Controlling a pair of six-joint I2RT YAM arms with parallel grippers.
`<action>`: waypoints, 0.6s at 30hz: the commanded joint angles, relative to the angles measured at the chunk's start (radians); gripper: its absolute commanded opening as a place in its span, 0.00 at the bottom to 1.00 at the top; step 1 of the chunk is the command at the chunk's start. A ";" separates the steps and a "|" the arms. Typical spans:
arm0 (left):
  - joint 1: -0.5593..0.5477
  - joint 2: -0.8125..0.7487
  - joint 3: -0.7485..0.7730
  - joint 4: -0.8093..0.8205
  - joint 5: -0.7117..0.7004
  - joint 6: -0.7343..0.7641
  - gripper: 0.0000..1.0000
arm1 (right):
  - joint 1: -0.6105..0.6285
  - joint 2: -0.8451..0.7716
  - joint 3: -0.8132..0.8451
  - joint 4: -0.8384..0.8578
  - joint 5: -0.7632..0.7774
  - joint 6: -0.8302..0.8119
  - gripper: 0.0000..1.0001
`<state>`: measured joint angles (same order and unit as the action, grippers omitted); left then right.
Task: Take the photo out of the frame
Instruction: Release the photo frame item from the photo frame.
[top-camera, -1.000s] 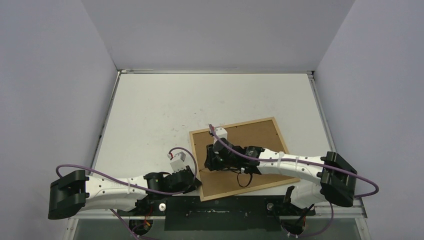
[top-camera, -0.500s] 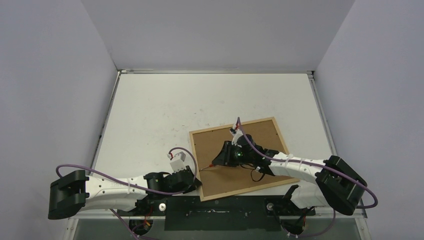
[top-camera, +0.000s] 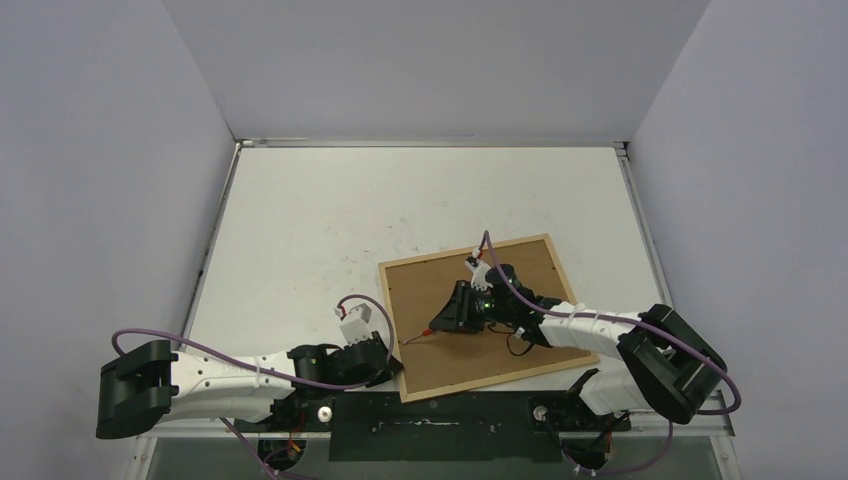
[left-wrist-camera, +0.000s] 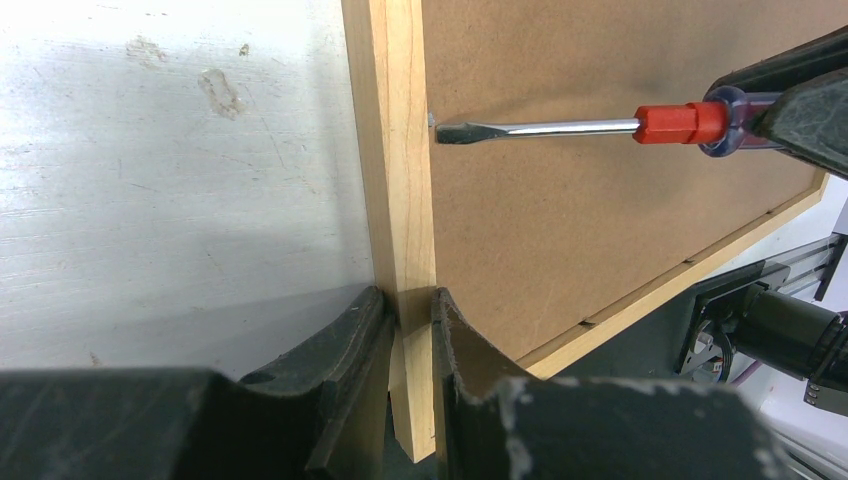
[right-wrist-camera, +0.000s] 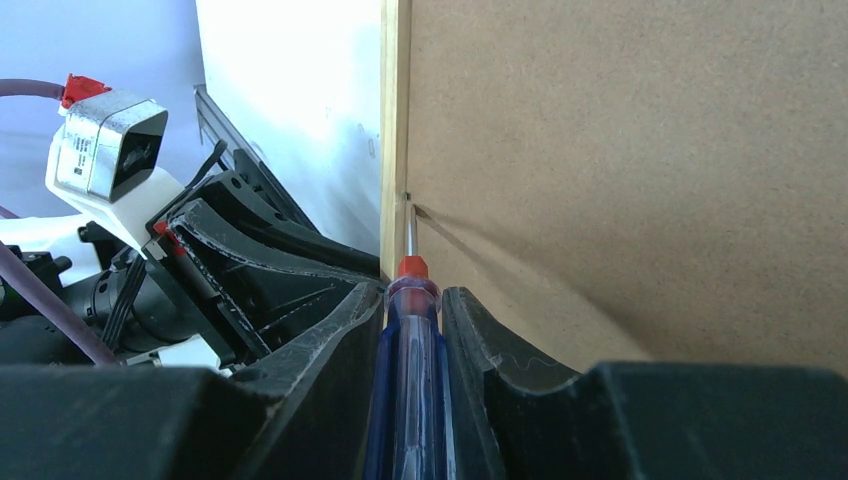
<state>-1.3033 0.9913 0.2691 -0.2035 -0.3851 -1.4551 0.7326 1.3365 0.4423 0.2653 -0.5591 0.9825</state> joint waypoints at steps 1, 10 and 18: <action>-0.002 0.043 -0.056 -0.225 0.006 0.040 0.00 | -0.004 0.033 -0.014 0.093 -0.017 0.008 0.00; -0.002 0.042 -0.053 -0.231 0.005 0.041 0.00 | -0.005 0.065 -0.055 0.183 0.058 0.063 0.00; -0.002 0.033 -0.050 -0.242 0.004 0.039 0.00 | -0.074 -0.002 -0.079 0.105 0.048 0.029 0.00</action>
<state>-1.3033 0.9909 0.2691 -0.2039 -0.3851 -1.4551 0.7017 1.3808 0.3798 0.4160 -0.5568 1.0603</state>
